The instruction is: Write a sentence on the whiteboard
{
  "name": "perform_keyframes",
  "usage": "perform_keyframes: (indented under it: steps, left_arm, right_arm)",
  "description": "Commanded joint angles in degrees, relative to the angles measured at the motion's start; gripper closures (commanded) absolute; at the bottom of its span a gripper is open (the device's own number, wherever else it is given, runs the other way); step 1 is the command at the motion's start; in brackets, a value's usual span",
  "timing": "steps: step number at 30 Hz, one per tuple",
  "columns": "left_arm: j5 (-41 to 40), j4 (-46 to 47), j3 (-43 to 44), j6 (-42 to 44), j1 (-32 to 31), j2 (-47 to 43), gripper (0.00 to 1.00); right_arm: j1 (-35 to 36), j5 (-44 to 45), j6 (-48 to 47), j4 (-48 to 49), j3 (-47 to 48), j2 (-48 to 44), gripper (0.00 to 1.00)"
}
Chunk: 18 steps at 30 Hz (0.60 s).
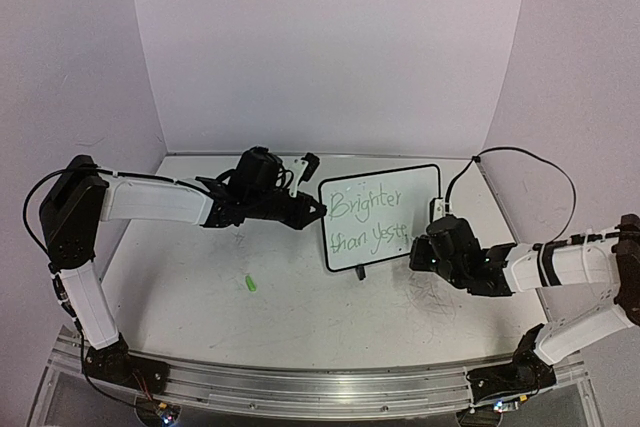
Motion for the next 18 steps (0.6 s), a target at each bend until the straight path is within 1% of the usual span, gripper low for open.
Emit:
perform_keyframes:
  steps: [1,7,18]
  left_arm:
    - [-4.45,0.47,-0.40,2.25,0.75,-2.28,1.00]
    - [-4.38,0.46,-0.42,2.25,0.75,-2.49,1.00]
    - [-4.38,0.41,-0.39,2.31,0.72,-2.47,1.00]
  right_arm:
    - [-0.30,4.01,-2.33,0.36,2.12,-2.70,1.00]
    - [-1.20,-0.82,-5.55,4.00,-0.81,-7.33,1.00]
    - [-3.61,-3.91,-6.59,6.23,-0.53,-5.35,1.00]
